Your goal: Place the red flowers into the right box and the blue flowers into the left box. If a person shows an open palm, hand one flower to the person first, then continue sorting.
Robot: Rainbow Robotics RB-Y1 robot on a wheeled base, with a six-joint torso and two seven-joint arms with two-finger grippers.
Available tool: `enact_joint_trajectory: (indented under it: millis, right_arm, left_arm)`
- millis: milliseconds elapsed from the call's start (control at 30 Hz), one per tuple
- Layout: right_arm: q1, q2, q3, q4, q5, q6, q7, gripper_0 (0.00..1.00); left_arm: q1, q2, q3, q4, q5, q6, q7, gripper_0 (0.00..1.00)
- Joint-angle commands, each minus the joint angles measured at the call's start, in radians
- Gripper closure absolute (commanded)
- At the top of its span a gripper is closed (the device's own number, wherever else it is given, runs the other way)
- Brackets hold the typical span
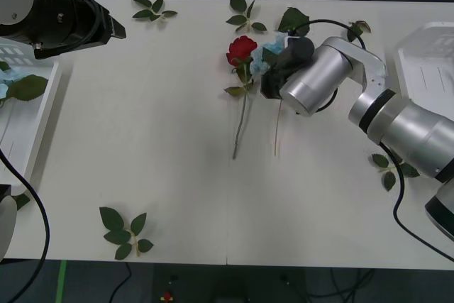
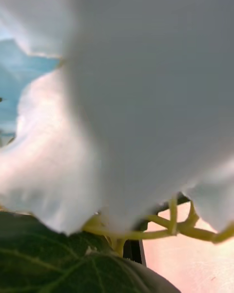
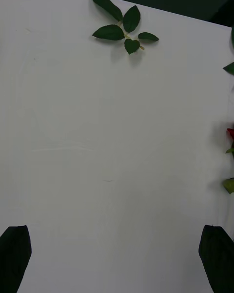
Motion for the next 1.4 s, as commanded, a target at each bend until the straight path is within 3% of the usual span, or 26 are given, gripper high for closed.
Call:
enact_joint_trajectory:
  millis: [33,300,567,600,767,1033,1400]
  right_arm:
    - [0.043,-0.106,-0.154,-0.176,-0.113,-0.01,0.143,1.0]
    - [0.199,-0.212,-0.401,-0.448,-0.317,0.01,0.445,1.0]
    - [0.336,-0.231,-0.584,-0.645,-0.463,0.01,0.689,1.0]
    - [0.347,-0.229,-0.602,-0.659,-0.473,0.008,0.714,1.0]
    - [0.403,-0.214,-0.708,-0.721,-0.507,-0.116,0.844,1.0]
    - [0.373,-0.142,-0.734,-0.675,-0.498,-0.381,1.001,1.0]
    - [0.249,-0.011,-0.731,-0.543,-0.46,-0.476,1.238,1.0]
  left_arm:
    - [-0.048,-0.008,-0.01,-0.036,-0.003,-0.013,0.045,0.0]
    - [-0.048,-0.008,-0.01,-0.036,-0.003,-0.013,0.045,0.0]
    - [-0.048,-0.008,-0.01,-0.036,-0.003,-0.013,0.045,0.0]
    - [-0.005,-0.022,-0.026,-0.011,-0.002,-0.007,0.045,0.0]
    - [-0.008,-0.026,-0.023,0.02,0.005,-0.061,0.041,0.0]
    - [-0.033,-0.028,0.079,0.086,0.199,-0.012,-0.168,0.0]
    - [-0.033,-0.026,0.125,0.087,0.41,-0.021,-0.266,0.0]
